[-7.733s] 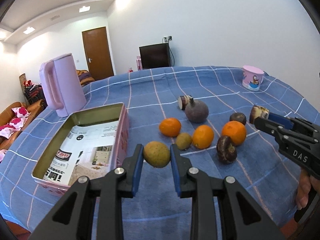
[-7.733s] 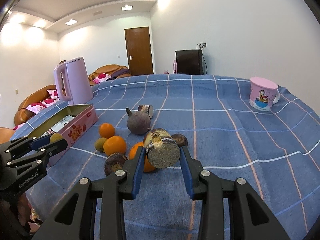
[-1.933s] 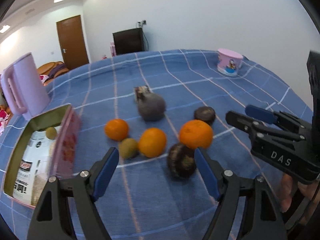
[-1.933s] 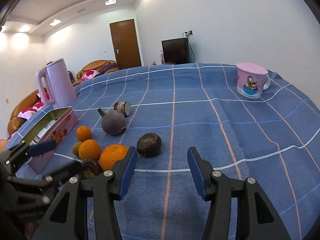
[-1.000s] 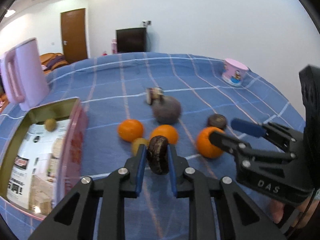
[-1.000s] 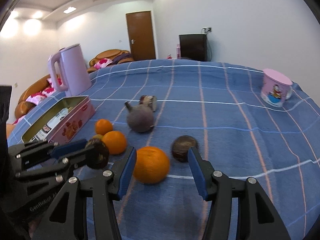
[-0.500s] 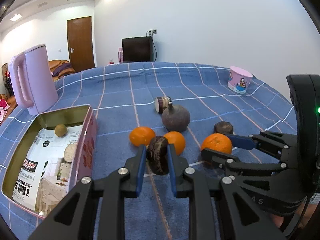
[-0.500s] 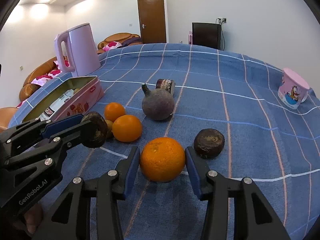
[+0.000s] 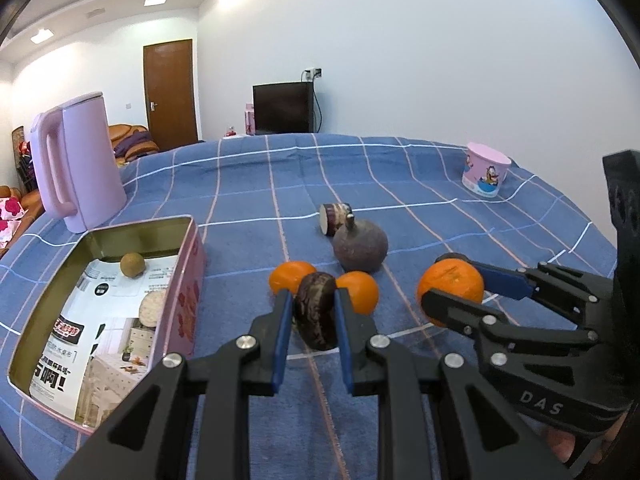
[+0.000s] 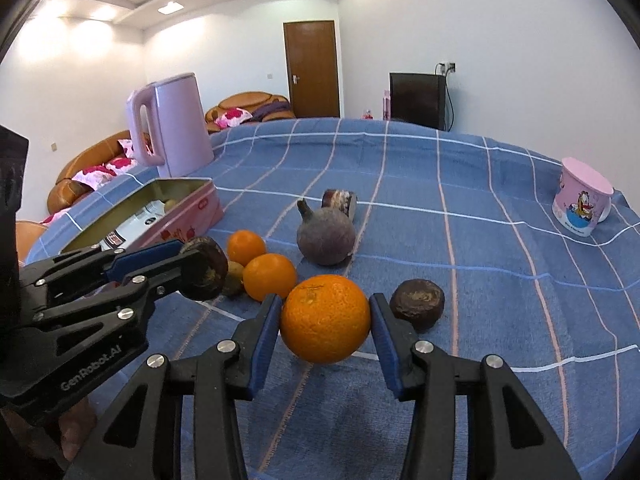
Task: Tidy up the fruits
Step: 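Lift the dark fruit and the orange off the table with both tools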
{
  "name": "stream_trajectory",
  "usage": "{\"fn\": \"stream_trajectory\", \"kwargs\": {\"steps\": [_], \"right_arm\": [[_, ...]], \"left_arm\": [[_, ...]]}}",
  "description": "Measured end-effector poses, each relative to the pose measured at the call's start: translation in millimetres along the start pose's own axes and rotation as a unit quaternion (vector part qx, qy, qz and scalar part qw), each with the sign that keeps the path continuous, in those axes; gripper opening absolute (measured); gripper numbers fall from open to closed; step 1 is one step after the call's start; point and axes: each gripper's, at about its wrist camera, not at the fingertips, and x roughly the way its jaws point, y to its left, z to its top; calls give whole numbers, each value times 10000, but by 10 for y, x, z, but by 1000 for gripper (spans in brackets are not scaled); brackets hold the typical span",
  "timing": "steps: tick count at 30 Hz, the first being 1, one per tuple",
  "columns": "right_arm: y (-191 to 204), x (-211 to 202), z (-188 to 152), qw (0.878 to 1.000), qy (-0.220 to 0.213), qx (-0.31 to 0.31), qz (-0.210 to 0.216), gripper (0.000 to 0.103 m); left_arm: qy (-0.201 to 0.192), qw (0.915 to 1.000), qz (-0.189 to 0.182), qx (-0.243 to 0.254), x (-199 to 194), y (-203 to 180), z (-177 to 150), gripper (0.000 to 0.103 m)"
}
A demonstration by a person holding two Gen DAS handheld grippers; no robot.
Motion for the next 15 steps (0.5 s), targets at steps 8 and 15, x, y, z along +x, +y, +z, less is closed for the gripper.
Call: {"fn": "stream_trajectory", "kwargs": {"steps": [8, 15], "right_arm": [[-23, -112, -11, 9994, -335, 62, 52, 47], [-42, -168, -19, 9986, -514, 109, 61, 47]], "left_arm": [[-126, 9999, 68, -3, -29, 8, 4, 23], [-248, 9996, 152, 67, -61, -19, -7, 23]]}}
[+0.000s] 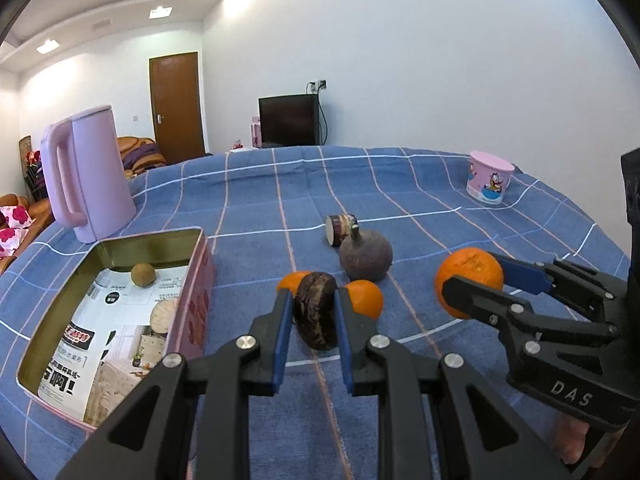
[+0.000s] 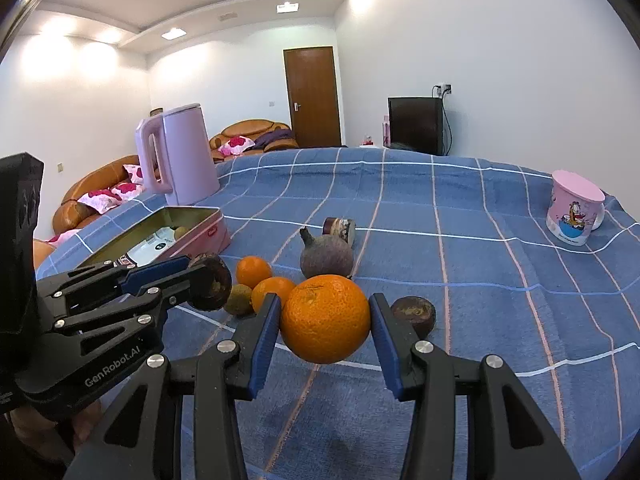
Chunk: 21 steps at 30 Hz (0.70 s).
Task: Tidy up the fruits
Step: 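Lift the dark fruit and the orange off the table with both tools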
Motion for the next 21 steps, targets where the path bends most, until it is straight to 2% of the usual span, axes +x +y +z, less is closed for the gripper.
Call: {"fn": "stream_trajectory", "kwargs": {"steps": [21], "right_arm": [[-7, -133, -13, 9993, -363, 27, -61, 47]], "left_arm": [[-415, 9990, 142, 129, -131, -41, -19, 23]]}}
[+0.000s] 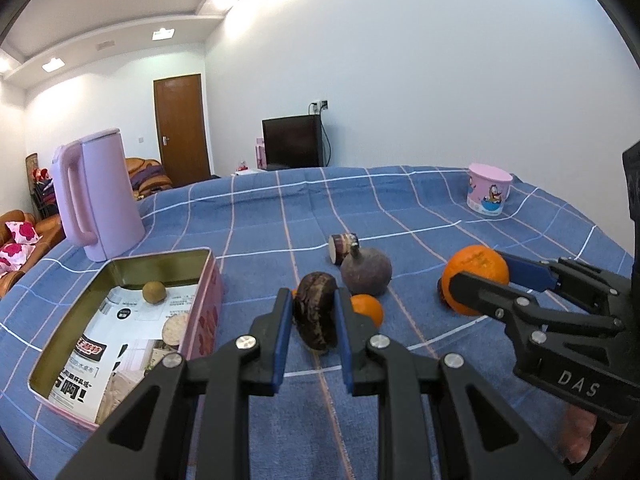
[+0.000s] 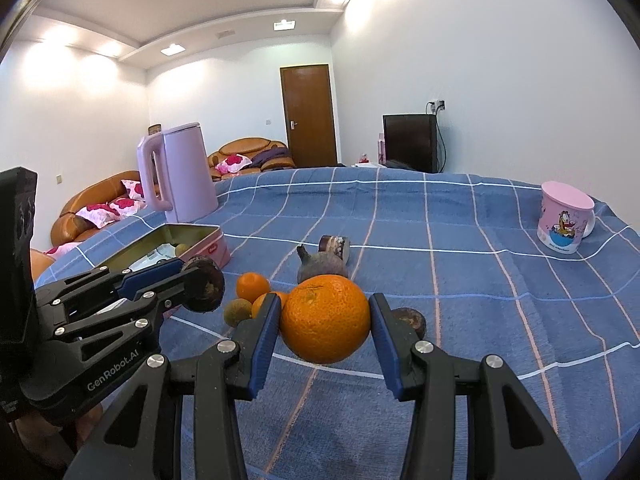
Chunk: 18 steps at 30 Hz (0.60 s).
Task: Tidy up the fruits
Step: 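Lift the dark fruit and the orange off the table with both tools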
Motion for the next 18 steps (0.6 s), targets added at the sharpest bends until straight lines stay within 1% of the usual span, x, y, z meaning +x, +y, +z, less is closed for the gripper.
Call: {"fn": "stream_trajectory", "kwargs": {"steps": [18], "right_arm": [[4, -113, -24, 9995, -302, -27, -16, 47]], "left_arm": [[-280, 9995, 81, 101, -92, -32, -16, 23]]}}
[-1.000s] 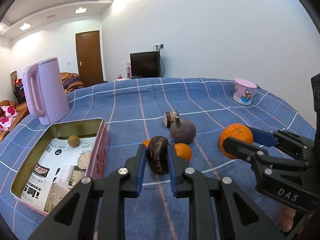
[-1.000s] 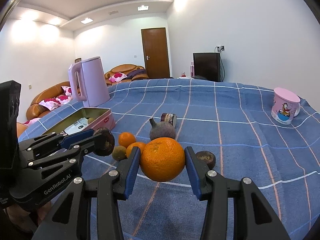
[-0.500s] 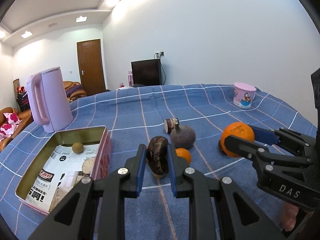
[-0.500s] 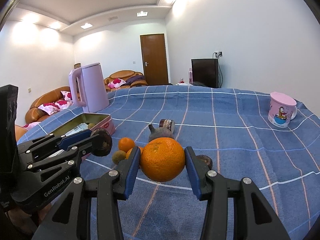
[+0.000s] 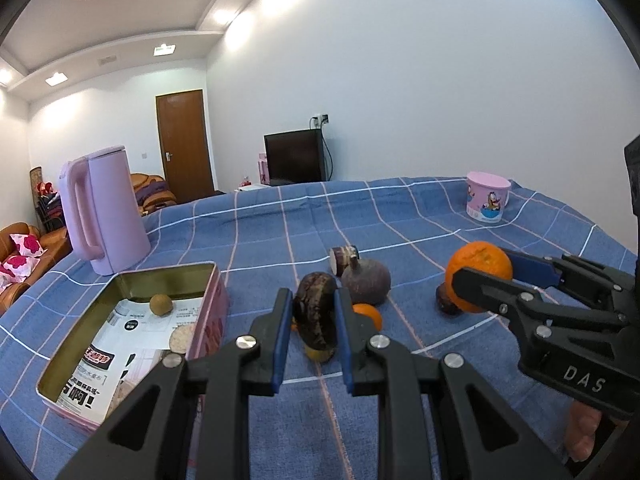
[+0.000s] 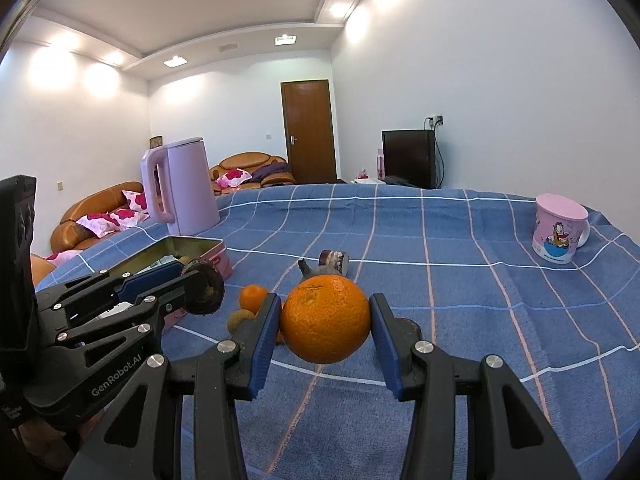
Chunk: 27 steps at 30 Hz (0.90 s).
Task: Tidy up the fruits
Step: 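Lift the dark fruit and the orange off the table with both tools, then carry the dark fruit and the orange over the pink tin box with both tools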
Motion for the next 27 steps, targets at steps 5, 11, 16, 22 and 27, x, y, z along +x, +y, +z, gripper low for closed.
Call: {"fn": "stream_trajectory", "kwargs": {"steps": [5, 11, 16, 22, 27], "right_arm": [[8, -34, 1, 10000, -81, -18, 0, 47], [31, -58, -1, 9998, -162, -61, -11, 47], [43, -105, -7, 9996, -260, -90, -25, 47], [65, -120, -1, 9994, -306, -161, -64, 47], [77, -112, 5, 9994, -272, -183, -98, 47]], "left_arm": [[-69, 10000, 23, 2, -24, -3, 2, 23], [-196, 9998, 82, 70, -64, -26, 2, 23], [-311, 9993, 209, 96, -110, -19, 17, 23], [-421, 9984, 366, 84, -175, 36, 57, 23], [-406, 9986, 351, 10, -178, 80, 71, 23]]}}
